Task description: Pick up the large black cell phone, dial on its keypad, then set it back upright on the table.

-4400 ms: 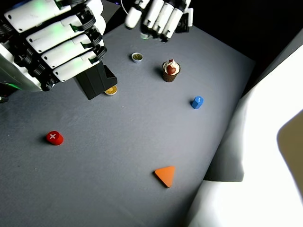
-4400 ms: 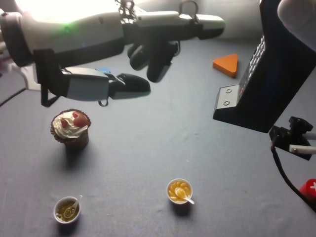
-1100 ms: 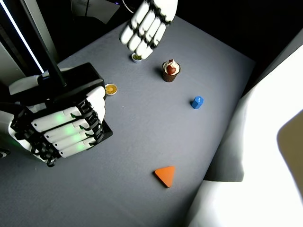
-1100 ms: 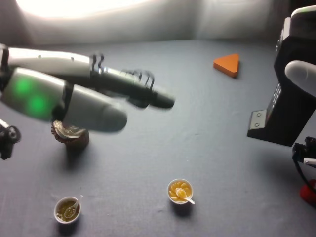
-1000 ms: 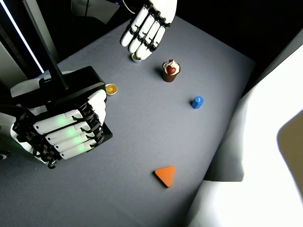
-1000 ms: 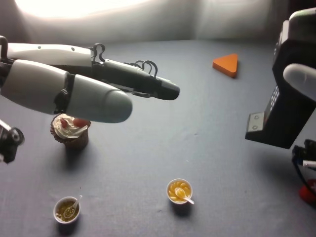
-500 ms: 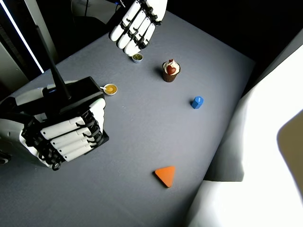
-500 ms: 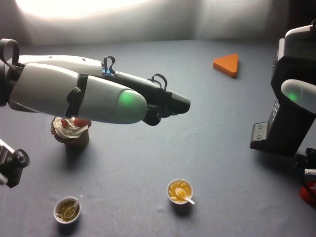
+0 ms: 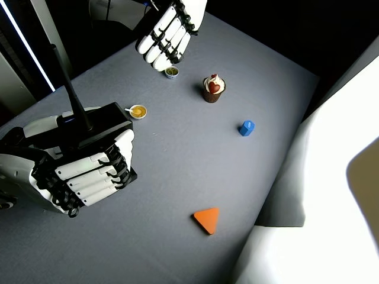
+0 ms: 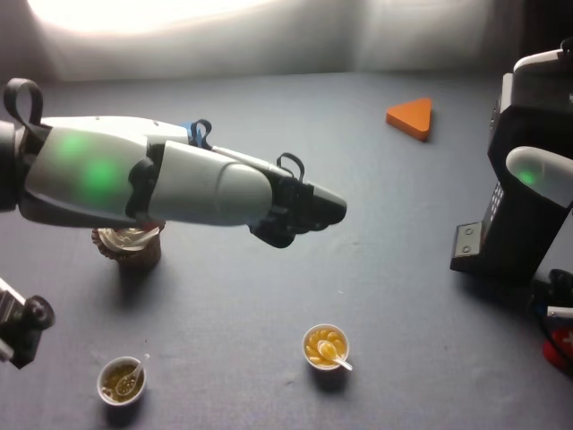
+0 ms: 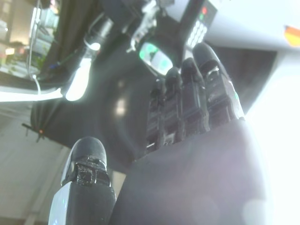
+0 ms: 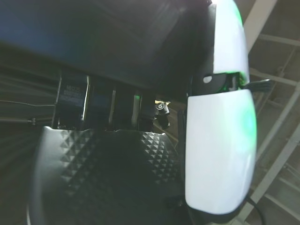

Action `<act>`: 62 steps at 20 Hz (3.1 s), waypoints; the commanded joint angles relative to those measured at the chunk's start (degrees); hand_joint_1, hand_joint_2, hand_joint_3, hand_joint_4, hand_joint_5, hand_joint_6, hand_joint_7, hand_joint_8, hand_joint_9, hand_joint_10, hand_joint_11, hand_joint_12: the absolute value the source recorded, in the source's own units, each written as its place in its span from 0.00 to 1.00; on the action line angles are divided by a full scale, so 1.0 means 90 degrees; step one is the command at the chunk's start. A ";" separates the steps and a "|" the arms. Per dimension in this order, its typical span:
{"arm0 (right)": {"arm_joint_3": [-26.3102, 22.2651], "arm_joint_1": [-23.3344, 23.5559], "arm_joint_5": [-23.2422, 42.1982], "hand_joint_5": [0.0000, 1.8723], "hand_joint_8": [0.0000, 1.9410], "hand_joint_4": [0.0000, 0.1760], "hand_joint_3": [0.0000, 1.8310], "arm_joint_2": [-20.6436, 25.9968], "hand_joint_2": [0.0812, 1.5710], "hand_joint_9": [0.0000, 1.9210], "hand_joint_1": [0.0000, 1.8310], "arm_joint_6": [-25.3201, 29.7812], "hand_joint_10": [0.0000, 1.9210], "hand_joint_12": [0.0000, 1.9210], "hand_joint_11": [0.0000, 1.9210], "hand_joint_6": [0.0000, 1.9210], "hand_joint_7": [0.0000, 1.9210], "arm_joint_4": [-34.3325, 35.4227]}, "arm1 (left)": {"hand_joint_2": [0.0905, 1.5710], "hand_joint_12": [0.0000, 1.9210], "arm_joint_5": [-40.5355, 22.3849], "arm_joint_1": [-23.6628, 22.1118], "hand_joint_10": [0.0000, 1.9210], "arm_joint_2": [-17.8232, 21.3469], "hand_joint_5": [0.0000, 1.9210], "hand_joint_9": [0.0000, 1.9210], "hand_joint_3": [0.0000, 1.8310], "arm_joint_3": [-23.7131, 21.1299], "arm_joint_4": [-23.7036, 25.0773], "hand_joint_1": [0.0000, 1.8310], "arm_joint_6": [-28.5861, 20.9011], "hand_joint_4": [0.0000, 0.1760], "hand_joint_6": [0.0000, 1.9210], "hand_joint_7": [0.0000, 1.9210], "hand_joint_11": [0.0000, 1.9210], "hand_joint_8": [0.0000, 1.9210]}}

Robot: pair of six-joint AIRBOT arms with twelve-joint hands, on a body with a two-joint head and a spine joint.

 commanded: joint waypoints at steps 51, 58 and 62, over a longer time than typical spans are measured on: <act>0.0381 -0.0071 0.0880 0.50 0.65 0.00 0.00 -0.0281 0.71 0.49 0.75 0.0304 0.67 0.61 0.51 0.44 0.41 -0.0335 | 0.76 0.29 -0.0257 -0.1353 0.00 -0.0094 0.12 0.08 0.00 -0.0217 0.1791 0.00 -0.1776 0.00 0.00 0.10 0.00 0.00; 0.0397 -0.0070 0.0880 0.50 0.64 0.00 0.00 -0.0281 0.71 0.50 0.75 0.0301 0.66 0.62 0.50 0.45 0.42 -0.0336 | 0.76 0.29 -0.0304 -0.1409 0.00 -0.0114 0.12 0.08 0.00 -0.0195 0.2359 0.00 -0.2224 0.00 0.00 0.09 0.00 0.00; 0.0396 -0.0071 0.0880 0.46 0.62 0.00 0.00 -0.0281 0.72 0.49 0.75 0.0301 0.68 0.65 0.48 0.51 0.42 -0.0336 | 0.76 0.28 -0.0330 -0.1422 0.00 -0.0119 0.12 0.07 0.00 -0.0241 0.2590 0.00 -0.2375 0.00 0.00 0.09 0.00 0.00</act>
